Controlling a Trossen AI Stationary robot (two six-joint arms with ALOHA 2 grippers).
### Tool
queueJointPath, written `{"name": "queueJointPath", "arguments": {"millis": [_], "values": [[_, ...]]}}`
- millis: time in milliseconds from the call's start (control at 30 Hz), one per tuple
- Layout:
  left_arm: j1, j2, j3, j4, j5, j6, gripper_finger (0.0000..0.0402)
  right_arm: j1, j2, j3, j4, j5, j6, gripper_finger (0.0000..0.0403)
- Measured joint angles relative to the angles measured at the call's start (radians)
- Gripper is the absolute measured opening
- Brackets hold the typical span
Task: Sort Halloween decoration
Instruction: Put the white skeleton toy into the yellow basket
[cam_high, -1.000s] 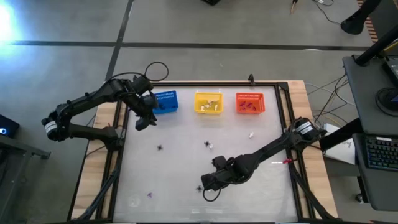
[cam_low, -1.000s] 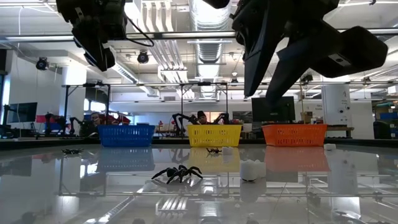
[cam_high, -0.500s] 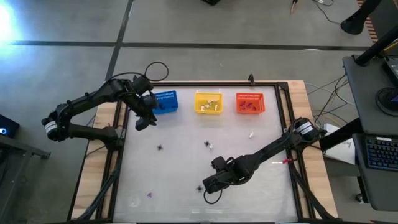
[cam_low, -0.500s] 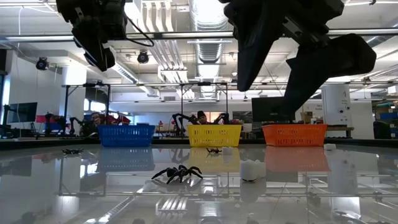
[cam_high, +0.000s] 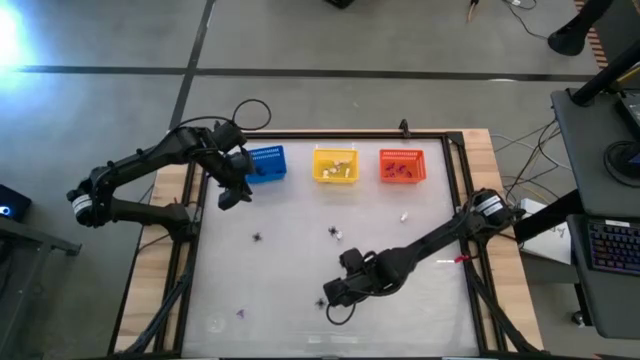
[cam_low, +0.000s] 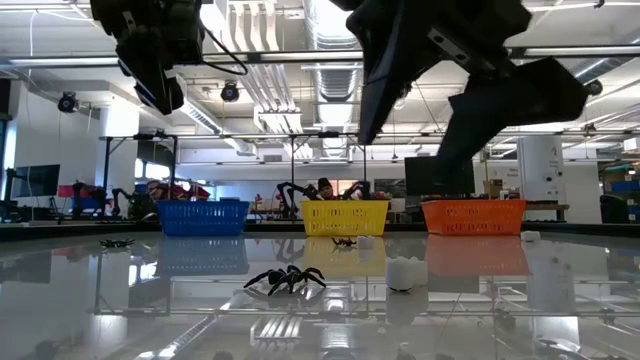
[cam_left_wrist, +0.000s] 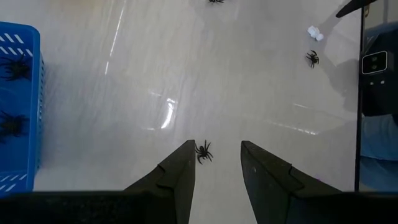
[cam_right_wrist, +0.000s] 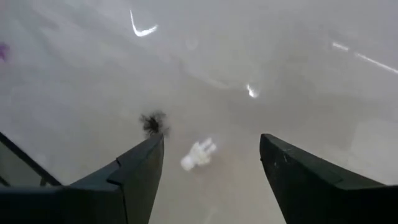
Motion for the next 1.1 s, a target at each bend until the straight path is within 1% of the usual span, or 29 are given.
{"name": "queueJointPath", "arguments": {"millis": [133,300,433,800,1033,1100], "values": [[0.000,0.000,0.000,0.000,0.000,-0.002,0.0111,-0.002,0.000,0.000,0.051,0.042,0.035,0.0256],[0.000,0.000,0.000,0.000,0.000,0.016,0.0111,-0.002,0.000,0.000,0.126,0.040,0.056,0.0256],[0.000,0.000,0.000,0.001,0.000,0.018,0.0111,-0.002,0.000,0.000,0.154,0.037,0.056,0.0256],[0.000,0.000,0.000,0.002,0.000,0.024,0.0111,-0.011,0.001,0.001,0.172,0.039,-0.024,0.0256],[0.000,0.000,0.000,0.000,0.000,0.022,0.0111,-0.010,0.001,0.001,0.166,0.025,-0.012,0.0256],[0.000,0.000,0.000,0.000,0.000,0.014,0.0111,-0.006,0.001,0.001,0.167,-0.002,-0.005,0.0256]]}}
